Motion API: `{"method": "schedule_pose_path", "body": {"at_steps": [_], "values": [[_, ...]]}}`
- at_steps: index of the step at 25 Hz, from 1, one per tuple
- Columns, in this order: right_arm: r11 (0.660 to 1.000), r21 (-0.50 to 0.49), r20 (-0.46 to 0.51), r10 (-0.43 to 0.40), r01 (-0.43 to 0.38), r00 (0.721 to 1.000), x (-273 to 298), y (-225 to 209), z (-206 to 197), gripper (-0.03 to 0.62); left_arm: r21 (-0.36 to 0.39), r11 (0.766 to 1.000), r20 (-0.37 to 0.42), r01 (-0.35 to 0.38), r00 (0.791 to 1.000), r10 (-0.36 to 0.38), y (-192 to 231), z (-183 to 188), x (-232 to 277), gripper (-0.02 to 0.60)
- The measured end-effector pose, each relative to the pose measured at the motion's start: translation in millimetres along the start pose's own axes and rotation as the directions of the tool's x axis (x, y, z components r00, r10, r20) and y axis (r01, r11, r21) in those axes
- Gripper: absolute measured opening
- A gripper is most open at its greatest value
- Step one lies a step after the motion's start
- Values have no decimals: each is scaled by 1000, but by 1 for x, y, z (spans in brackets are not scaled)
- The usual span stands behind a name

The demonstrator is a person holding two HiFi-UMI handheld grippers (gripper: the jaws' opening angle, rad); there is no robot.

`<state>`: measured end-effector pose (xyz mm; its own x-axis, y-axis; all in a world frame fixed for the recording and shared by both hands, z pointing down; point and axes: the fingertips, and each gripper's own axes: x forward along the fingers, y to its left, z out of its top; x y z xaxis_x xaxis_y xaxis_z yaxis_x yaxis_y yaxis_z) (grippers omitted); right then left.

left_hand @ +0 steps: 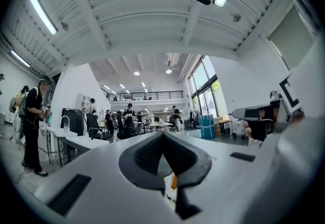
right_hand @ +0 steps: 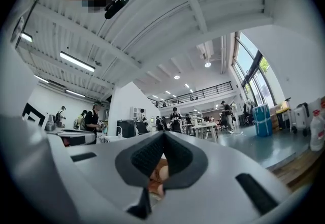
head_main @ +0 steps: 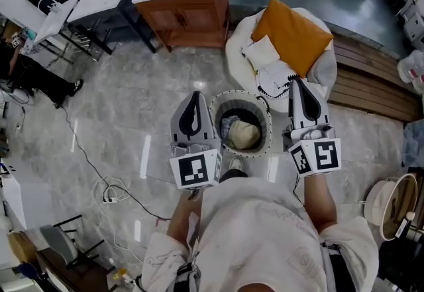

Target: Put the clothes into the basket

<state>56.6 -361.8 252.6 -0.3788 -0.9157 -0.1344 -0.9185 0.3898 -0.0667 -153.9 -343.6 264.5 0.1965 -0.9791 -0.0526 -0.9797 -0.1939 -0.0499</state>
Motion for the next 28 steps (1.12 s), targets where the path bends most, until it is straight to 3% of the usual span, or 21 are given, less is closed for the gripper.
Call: {"method": "schedule_pose_path", "body": {"at_steps": [28], "values": [[996,-83,12,-10,10,1000,13,-4,8,-12,-11,999,48,43,998,-42,-2,12,20,3]]}}
